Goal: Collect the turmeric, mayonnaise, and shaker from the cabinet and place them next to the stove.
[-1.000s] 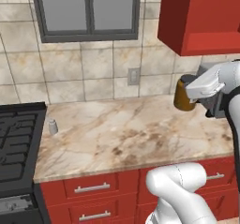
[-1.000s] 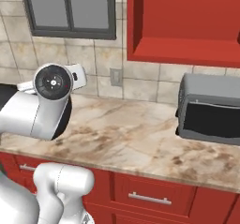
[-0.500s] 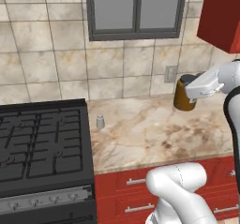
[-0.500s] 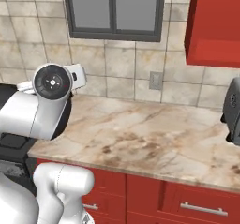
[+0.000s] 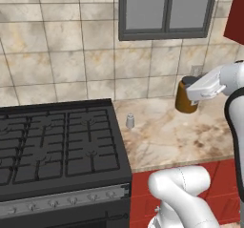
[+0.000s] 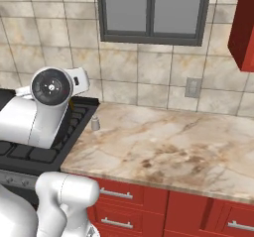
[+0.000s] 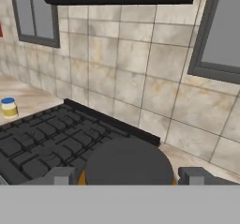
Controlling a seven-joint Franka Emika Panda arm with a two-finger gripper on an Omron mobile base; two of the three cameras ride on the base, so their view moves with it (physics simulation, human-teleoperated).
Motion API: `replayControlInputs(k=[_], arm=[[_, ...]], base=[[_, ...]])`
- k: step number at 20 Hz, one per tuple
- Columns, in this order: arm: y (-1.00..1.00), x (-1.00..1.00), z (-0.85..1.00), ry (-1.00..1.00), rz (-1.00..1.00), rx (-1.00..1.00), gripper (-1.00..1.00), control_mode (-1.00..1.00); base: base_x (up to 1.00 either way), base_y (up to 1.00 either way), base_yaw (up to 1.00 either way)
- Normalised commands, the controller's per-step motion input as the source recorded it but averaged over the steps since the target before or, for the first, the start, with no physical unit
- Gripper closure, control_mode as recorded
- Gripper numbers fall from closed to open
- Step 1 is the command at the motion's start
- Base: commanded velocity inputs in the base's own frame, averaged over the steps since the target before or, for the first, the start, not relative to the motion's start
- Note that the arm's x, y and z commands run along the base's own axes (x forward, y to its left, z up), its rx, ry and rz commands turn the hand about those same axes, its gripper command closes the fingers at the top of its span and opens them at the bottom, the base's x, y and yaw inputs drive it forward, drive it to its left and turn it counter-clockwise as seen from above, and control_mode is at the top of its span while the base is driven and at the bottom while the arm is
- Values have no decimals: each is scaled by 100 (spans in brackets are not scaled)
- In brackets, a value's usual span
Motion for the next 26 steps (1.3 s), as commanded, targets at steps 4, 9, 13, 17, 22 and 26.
replayControlInputs(k=[4, 9, 13, 17, 22, 26], arm=[[0, 0, 0, 0, 0, 0, 100, 100], [0, 0, 0, 0, 0, 0, 100, 100], [0, 0, 0, 0, 0, 0, 100, 100], [0, 0, 0, 0, 0, 0, 100, 100], [0, 0, 0, 0, 0, 0, 100, 100], [0, 62, -4, 3, 5, 0, 100, -100]], base=[[73, 4, 0], [80, 5, 0], [90, 13, 0], [100, 9, 0], [100, 6, 0], [24, 0, 0]])
